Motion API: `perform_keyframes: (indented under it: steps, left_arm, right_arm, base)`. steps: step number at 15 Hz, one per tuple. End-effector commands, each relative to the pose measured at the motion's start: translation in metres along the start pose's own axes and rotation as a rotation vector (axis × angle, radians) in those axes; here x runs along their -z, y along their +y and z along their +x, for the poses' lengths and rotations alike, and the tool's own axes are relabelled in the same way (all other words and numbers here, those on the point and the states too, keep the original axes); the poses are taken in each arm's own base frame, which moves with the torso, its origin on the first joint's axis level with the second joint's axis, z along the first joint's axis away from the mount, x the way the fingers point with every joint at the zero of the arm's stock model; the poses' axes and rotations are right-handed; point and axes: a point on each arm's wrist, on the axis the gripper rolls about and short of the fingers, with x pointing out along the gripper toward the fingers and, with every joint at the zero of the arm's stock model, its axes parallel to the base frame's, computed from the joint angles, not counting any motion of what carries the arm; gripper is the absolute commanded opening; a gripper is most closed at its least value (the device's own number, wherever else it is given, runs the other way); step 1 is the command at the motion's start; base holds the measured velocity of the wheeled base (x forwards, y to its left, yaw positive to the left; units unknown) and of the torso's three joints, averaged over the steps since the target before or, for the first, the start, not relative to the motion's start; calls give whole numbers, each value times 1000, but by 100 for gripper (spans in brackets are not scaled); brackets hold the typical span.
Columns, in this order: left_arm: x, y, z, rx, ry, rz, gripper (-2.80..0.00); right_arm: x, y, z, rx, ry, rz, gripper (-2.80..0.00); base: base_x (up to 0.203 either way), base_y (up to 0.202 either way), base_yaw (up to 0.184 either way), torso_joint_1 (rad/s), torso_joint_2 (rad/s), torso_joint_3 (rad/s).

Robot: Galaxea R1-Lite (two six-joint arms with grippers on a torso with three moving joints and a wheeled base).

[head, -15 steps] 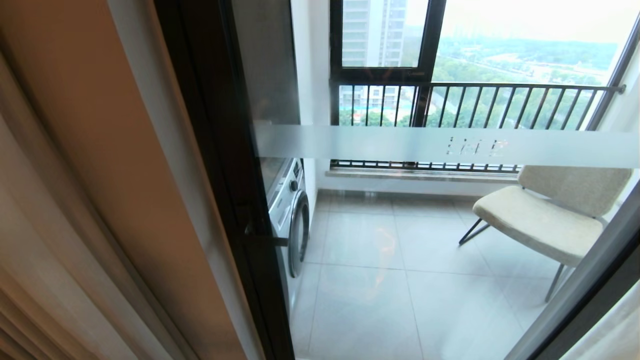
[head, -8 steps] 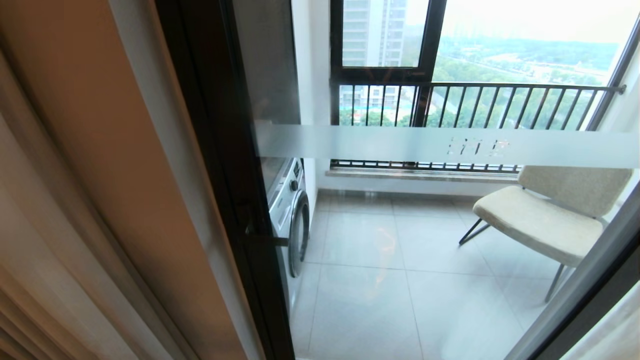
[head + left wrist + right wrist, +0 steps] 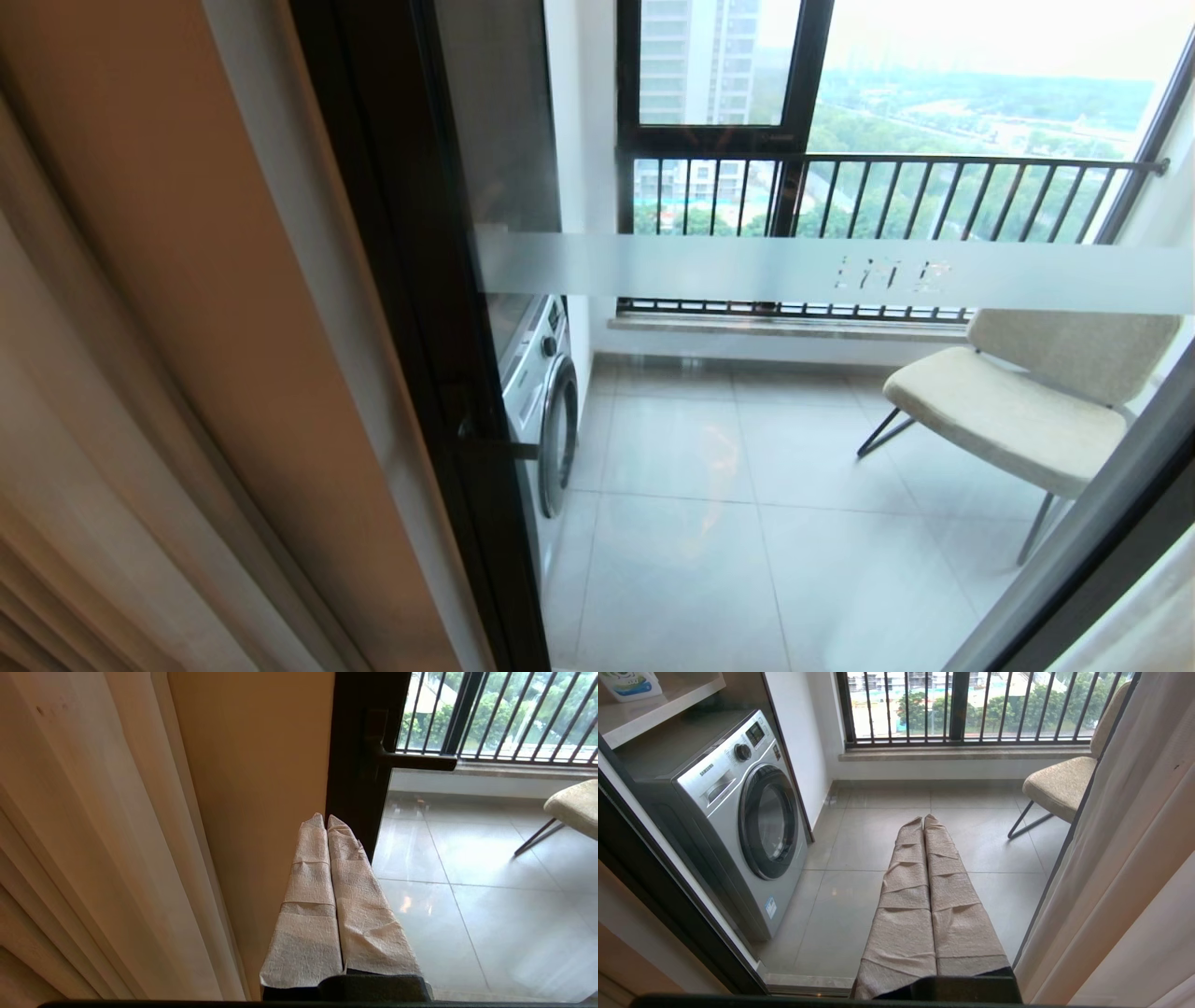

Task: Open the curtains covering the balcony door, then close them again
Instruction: Close the inner curtains on both sides

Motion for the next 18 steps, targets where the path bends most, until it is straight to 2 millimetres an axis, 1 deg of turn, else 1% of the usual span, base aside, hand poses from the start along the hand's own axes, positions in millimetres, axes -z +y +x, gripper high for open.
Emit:
perform_keyframes:
  steps: [1,3,5,8,10,13,15,17,18]
  left_arm:
    - [-16,0,-5,0,-13,-1,-280]
    - [-31,-1,-7,-13,-23,-1,-280]
    - [-49,0,-2,-47,-3,-1,-280]
    - [-94,2,10,-175,5,-1,-280]
    - [-125,4,23,-297,9,1,-280]
    - [-161,7,46,-455,20,3,-280]
    - [-179,9,61,-552,27,7,-280]
    - [-190,10,75,-616,40,12,-280]
    - [-194,11,82,-631,37,11,0]
  right_arm:
    - [0,0,0,1,0,0,-280]
    - [0,0,0,1,1,0,-280]
    - [0,0,0,1,0,0,-280]
    - [0,0,0,1,0,0,-280]
    - [0,0,0,1,0,0,-280]
    - [0,0,0,1,0,0,-280]
    - [0,0,0,1,-1,0,-280]
    - [0,0,0,1,-1,0,-280]
    - [0,0,0,1,0,0,-280]
  base:
    - [0,0,0,0,0,0]
    - [0,0,0,0,0,0]
    - [0,0,0,0,0,0]
    - [0,0,0,0,0,0]
    - [0,0,0,0,0,0]
    - [0,0,0,0,0,0]
    - [0,0,0,0,0,0]
    - [0,0,0,0,0,0]
    - [0,0,0,0,0,0]
